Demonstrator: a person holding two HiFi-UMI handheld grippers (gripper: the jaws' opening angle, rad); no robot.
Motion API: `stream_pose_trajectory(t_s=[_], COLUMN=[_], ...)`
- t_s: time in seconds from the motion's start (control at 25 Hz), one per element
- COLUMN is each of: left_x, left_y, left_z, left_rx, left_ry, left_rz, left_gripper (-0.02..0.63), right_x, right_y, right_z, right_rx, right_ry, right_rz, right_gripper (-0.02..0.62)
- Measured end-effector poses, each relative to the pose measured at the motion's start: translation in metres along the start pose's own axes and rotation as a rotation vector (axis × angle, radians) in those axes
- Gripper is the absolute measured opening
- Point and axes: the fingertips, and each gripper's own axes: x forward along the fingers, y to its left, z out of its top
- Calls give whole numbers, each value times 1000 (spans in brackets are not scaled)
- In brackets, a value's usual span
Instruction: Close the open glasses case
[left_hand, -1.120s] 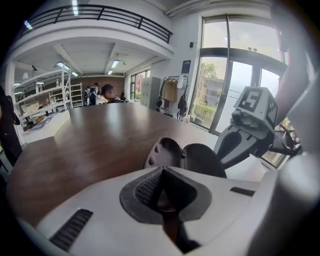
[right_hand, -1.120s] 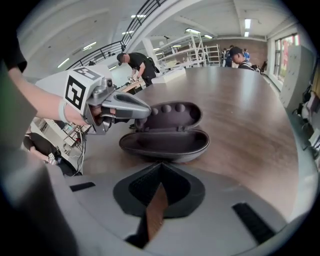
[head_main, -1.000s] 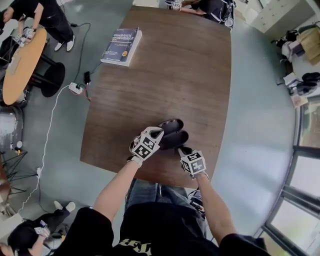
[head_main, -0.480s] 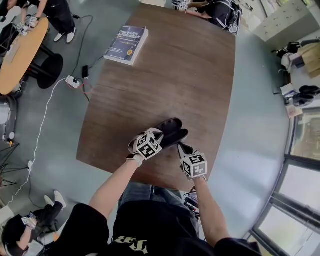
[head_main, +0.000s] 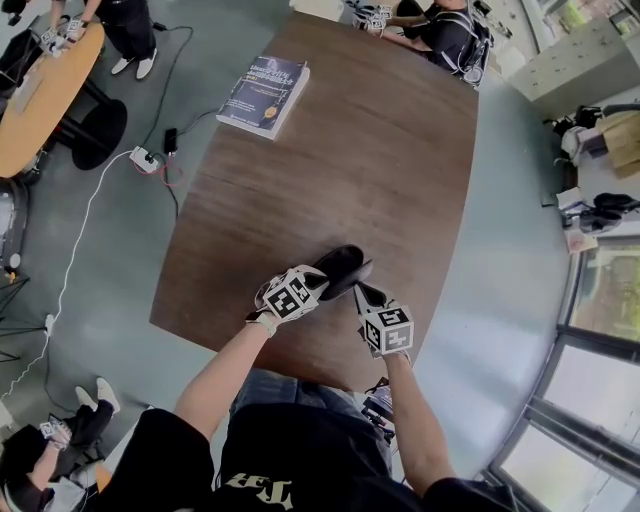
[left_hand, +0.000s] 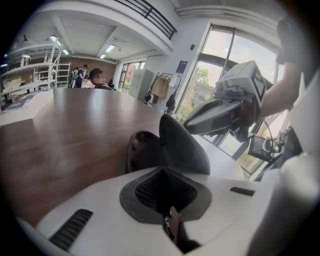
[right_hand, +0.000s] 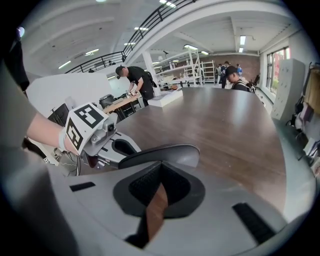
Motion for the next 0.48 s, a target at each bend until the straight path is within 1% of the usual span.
stream_pose_trajectory(t_s=[0.08,0.16,0.36,0.48], left_x=[-6,-15,-40,-56], left_y=[5,13,35,41], left_z=[2,3,-2,2], left_rx=[-20,-31,-33,-41], left_ry=[-35,-60,-86,-131], left_rz=[-28,-27,46,74], left_gripper=[6,6,6,6], right_x=[7,13,27,40], right_y=[1,5,7,10], right_z=[9,17,31,39], right_rx=[-10,-22,-46,-49], right_ry=[-2,-3,-2,-9], right_rz=[3,12,23,31], right_gripper=[-12,-12,-12,-12])
